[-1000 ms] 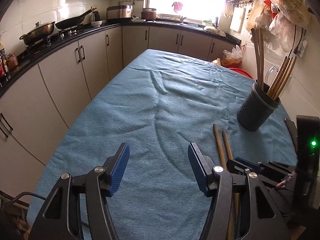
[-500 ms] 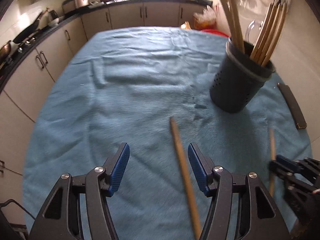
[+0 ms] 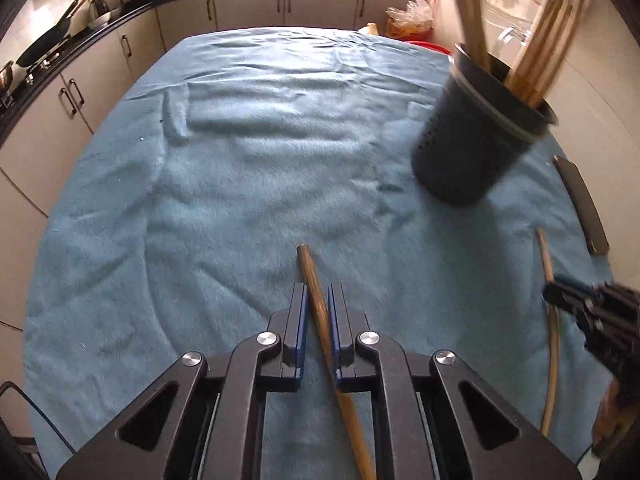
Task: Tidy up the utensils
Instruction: 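Close the left tool on a chopstick while the right tool grasps another, then carry both chopsticks upright and lower them into the black holder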
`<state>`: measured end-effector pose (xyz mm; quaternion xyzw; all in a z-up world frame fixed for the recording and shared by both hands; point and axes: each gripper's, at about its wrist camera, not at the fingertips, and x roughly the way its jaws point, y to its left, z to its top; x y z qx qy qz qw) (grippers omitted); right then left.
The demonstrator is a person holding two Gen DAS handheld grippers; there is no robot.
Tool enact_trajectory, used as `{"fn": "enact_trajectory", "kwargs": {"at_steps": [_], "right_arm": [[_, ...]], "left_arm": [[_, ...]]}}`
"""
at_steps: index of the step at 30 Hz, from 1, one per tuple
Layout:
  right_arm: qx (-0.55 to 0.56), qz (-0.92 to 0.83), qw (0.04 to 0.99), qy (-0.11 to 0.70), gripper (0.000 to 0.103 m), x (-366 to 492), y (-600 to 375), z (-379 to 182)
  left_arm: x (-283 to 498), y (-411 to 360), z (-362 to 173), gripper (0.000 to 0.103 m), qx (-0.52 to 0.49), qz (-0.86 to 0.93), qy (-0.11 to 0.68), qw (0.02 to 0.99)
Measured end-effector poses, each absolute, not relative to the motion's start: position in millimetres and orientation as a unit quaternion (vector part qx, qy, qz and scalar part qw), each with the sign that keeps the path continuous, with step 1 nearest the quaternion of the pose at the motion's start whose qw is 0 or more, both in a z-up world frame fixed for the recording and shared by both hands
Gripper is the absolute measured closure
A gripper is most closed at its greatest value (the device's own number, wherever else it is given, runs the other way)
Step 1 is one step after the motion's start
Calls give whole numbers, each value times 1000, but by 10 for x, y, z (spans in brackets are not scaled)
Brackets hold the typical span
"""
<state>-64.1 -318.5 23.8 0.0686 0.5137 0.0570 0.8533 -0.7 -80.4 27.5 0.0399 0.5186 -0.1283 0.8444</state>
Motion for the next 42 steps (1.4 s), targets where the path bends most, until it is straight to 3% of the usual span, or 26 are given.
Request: {"fn": "enact_trajectory", "kwargs": {"at_steps": [12,21,26,42], "right_arm": [[59,1,838,543,89,-188,-3121,247],[30,-27,858,513,94,-181,-2958,240],[69,-11,873,482,96,-298,-3029,307],[101,4,942,320,96,-1081,-3126,1321]], "left_arm": [[169,-936,276,93,46,-137,527,837],[131,-934,259,93,41,-144,504,850],[106,-859,306,96,10,-150,500,853],[-633,-641,1389,96,-18,-168,364,916]]}}
